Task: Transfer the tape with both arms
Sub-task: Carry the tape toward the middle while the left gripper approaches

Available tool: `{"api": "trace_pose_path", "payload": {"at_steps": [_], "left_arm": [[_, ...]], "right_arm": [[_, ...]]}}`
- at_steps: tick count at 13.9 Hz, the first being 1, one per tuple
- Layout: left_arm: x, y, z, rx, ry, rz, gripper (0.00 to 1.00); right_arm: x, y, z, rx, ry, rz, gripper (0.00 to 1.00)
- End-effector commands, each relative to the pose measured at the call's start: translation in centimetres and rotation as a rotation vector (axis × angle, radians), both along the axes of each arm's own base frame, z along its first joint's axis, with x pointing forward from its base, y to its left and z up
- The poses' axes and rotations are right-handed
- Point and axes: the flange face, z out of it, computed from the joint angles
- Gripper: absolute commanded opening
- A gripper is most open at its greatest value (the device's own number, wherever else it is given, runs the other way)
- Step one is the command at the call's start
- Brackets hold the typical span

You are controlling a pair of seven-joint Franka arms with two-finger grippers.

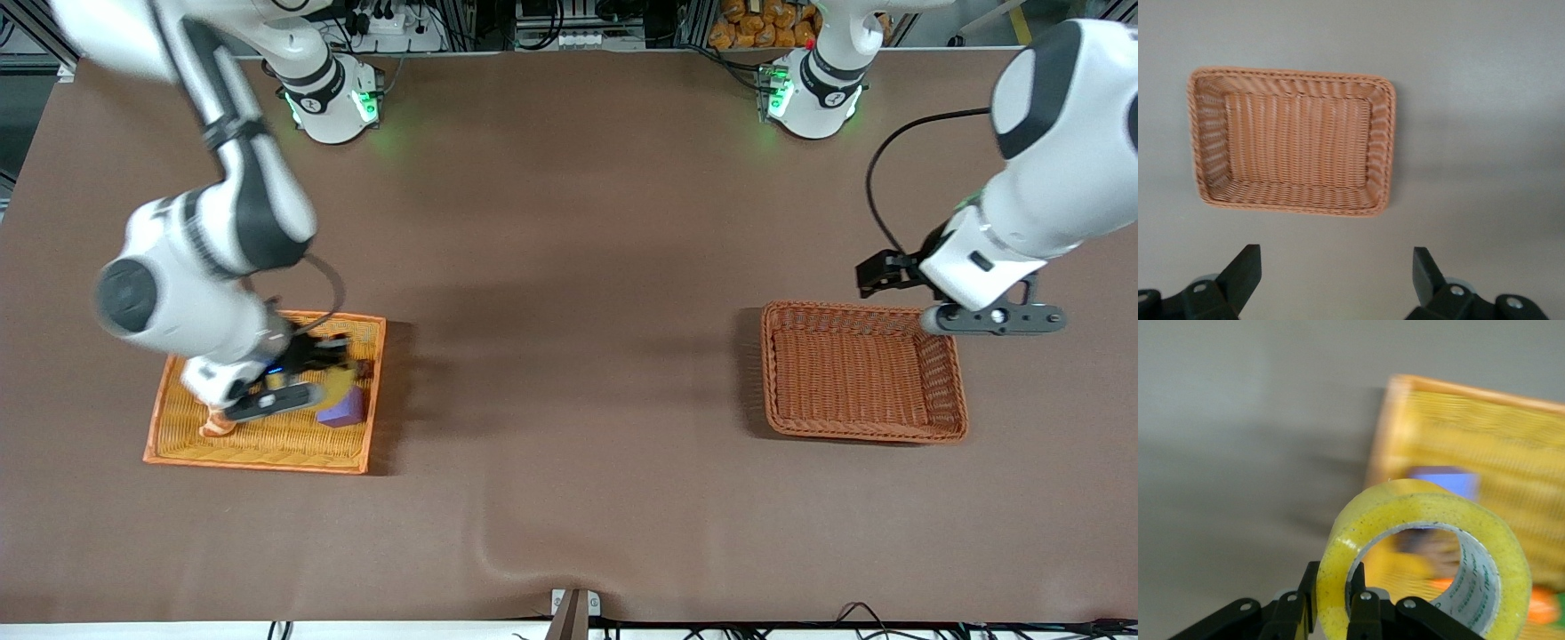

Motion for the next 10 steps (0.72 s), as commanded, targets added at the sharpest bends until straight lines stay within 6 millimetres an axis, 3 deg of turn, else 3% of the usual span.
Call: {"api": "trace_pose_path", "payload": {"at_steps": [1, 3, 5, 7, 8, 9, 10], "left_arm": [[1.0, -3.7, -1.5, -0.008, 0.015, 0.054, 1.00], [1.5, -5.7, -3.2, -0.013, 0.041, 0.063, 1.00], [1.6, -8.8, -5.0, -0.018, 0.039, 0.064, 1.00], [2.1, -10.4, -7.2, -0.022, 0.028, 0.106, 1.00], [2.0, -11.5, -8.7, -0.017, 0.045, 0.095, 1.00], [1.9, -12.3, -10.1, -0.021, 0.065, 0.108, 1.00], [1.7, -12.5, -11.6, -0.025, 0.076, 0.127, 1.00]], "right_arm": [[-1.9, 13.8, -1.0, 0.006, -0.008, -0.077, 0.00], [-3.4, 21.2, -3.4, 0.042, -0.061, -0.044, 0.00], [-5.7, 28.1, -7.4, 0.117, -0.142, -0.074, 0.00], [-8.2, 33.3, -12.7, 0.156, -0.155, -0.147, 0.00], [-8.9, 34.6, -14.6, 0.150, -0.152, -0.136, 0.00], [-9.0, 34.7, -15.1, 0.142, -0.147, -0.133, 0.06], [-8.8, 34.3, -15.3, 0.133, -0.141, -0.137, 0.46]]}}
